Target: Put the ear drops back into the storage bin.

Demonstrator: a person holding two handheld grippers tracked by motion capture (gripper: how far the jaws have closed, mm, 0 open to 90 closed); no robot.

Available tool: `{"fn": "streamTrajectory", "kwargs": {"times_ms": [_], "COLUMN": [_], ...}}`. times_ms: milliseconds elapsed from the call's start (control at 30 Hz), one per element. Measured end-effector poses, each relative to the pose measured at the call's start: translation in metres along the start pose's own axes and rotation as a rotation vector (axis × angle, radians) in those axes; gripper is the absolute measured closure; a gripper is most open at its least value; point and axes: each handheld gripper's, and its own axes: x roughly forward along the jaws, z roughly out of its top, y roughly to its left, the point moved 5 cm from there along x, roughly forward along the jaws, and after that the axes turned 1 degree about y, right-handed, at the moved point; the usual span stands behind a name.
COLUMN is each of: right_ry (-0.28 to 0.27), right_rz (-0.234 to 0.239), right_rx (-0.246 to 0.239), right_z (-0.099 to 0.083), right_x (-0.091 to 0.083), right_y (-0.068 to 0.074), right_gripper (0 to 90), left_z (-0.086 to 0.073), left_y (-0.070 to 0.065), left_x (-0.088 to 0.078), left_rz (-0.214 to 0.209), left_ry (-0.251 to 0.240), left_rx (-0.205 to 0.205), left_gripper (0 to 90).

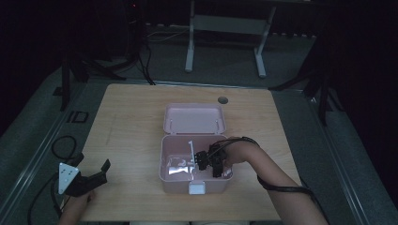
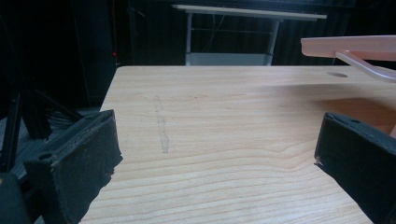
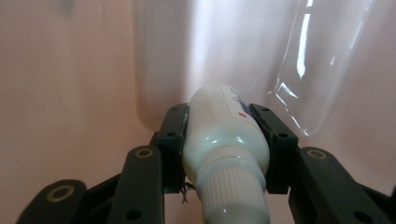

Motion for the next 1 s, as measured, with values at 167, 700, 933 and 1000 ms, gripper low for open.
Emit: {"fn": "streamTrajectory", "kwargs": {"times_ms": [167, 700, 933, 1000], "right_ry": [0.028, 0.057, 0.053, 0.052], "right_rz": [-0.001, 0.025, 0.036, 0.038], "right_rx": [-0.007, 0.001, 0.017, 0.012], "right_z": [0.001, 0.004, 0.004, 0.003], "right_x": [0.008, 0.022, 0.021, 0.02], "right_y": [-0.001, -0.002, -0.003, -0.003], "right_gripper": [59.6, 59.5, 58.8, 58.6], "left_z": [0.0, 0.0, 0.0, 0.0], "left_y": [0.0, 0.0, 0.0, 0.0], "left_x": [0.0, 0.0, 0.0, 0.0], "left_rz": [0.0, -0.002, -0.002, -0.003], "left_ry": [0.0, -0.001, -0.001, -0.001], "left_rx": [0.001, 0.003, 0.002, 0.002], "left_gripper": [0.4, 0.4, 0.4, 0.4]}}
